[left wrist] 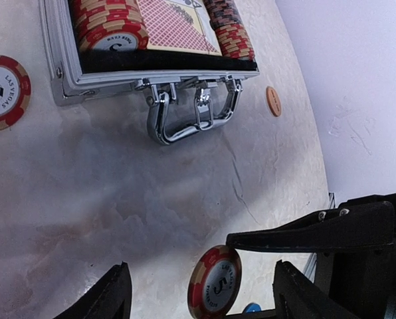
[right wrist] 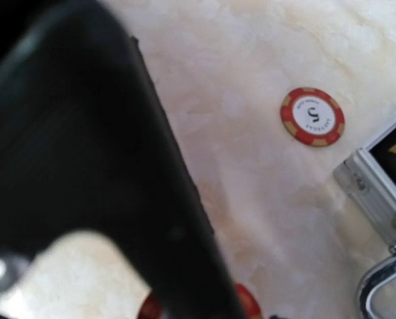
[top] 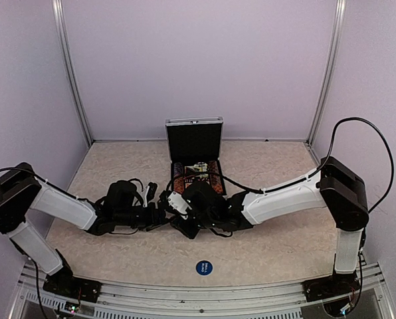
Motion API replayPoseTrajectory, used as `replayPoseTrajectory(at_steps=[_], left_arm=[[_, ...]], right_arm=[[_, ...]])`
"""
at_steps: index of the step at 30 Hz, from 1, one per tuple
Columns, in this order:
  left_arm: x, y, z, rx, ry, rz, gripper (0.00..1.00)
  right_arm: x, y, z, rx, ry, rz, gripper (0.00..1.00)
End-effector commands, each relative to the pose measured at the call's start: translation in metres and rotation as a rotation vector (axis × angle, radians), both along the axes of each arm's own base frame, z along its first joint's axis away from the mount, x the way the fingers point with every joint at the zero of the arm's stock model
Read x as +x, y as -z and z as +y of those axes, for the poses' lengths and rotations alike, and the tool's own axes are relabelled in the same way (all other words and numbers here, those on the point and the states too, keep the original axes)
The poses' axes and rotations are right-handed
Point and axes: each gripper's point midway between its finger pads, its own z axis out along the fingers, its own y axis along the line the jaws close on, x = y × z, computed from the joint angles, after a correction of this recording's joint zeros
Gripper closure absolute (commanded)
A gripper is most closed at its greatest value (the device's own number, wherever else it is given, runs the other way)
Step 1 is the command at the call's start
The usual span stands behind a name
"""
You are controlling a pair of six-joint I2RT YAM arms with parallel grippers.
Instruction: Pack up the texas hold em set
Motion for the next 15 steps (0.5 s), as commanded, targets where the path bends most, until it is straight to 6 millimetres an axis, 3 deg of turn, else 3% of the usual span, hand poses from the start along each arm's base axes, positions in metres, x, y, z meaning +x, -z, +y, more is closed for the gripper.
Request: replayPoseTrajectory(at_steps=[1,15], left_arm=[[-0.0076,-0.0028,-0.0081,-0.062,0.039,0.005,0.3],[-0.0116,-0.0018,-0.0131,-0.132,0.045,0.038,0.38]], right_arm=[[-0.0047,-0.0251,0.0036,0.054,-0.009,-0.031,0.57],[-0.0083,-0.0337,0.0028,0.077,-0.013,-0.04,0.57]])
